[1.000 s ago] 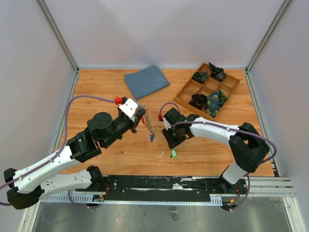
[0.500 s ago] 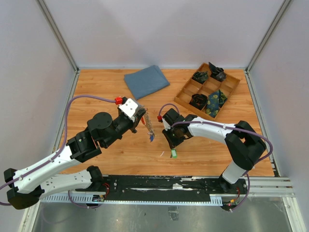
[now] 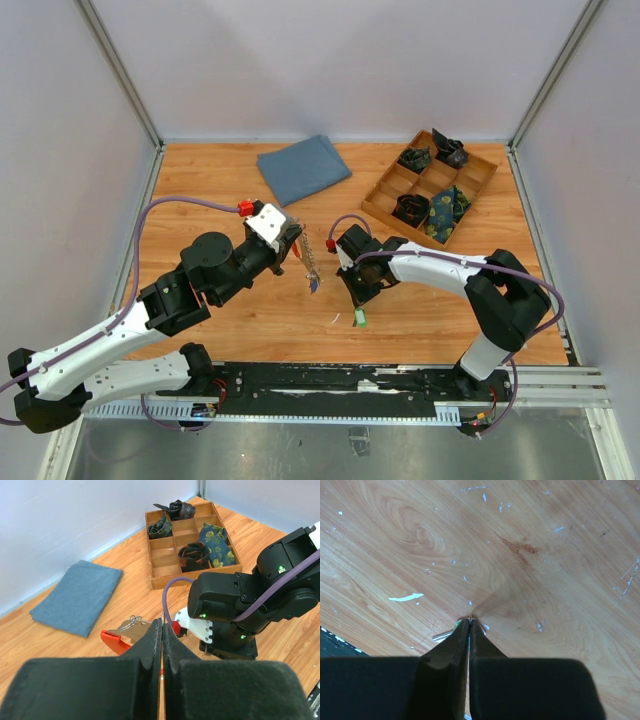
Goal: Put the keys on the keyring
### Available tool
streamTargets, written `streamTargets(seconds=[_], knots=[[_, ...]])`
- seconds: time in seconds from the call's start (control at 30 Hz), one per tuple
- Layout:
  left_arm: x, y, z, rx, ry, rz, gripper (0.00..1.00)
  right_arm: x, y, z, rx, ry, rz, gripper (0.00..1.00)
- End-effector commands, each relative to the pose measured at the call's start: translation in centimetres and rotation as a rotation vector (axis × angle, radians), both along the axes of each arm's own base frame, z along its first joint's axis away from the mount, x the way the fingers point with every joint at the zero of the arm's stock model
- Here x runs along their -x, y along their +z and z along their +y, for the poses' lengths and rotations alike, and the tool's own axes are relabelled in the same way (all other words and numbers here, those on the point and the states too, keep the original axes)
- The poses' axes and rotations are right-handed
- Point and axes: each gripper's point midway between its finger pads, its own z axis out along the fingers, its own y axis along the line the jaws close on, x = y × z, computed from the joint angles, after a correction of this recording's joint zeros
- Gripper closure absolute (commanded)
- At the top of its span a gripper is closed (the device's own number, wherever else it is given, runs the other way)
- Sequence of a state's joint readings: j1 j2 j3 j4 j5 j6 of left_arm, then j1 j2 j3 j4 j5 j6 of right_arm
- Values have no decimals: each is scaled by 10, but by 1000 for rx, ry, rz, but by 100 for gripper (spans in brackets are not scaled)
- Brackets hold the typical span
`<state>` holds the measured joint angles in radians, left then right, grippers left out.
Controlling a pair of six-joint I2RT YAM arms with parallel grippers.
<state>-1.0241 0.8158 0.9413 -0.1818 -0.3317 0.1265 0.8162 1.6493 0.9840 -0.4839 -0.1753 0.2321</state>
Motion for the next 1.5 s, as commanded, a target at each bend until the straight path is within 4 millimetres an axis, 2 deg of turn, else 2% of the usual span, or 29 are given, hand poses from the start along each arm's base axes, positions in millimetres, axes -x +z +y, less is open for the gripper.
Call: streamTargets(seconds=[0.0,0.1,0.2,0.5,0.73,0.93,1.07,1.27,1.37,1.47], knots=[[-1,17,5,51,15,-35,99,3,6,-2,0,11,-13,99],[-1,18,5,54,15,-34,99,1,16,-2,-22,25,-49,99],[-1,18,5,55,18,-34,99,-3,37,-3,-66,33,-120,99],[-2,20,4,80,26,-31,99,-4,130,18,-393,133,-370,99],[-4,23,3,95,32,-24,99,4,203,33,-607,172,-479,99],[-9,25,5,116,74,-14,100,-4,274,29,-791,82,-672,99],[-8,29,2,132,62,-12,99,-6,312,41,-953,39,-715,99],[-7,36,-1,153,49,-13,99,-9,355,56,-1128,2,-784,99],[-7,37,0,160,51,-11,99,-8,365,63,-1180,3,-796,99],[-6,39,0,175,48,-9,99,-10,367,69,-1196,1,-798,99]])
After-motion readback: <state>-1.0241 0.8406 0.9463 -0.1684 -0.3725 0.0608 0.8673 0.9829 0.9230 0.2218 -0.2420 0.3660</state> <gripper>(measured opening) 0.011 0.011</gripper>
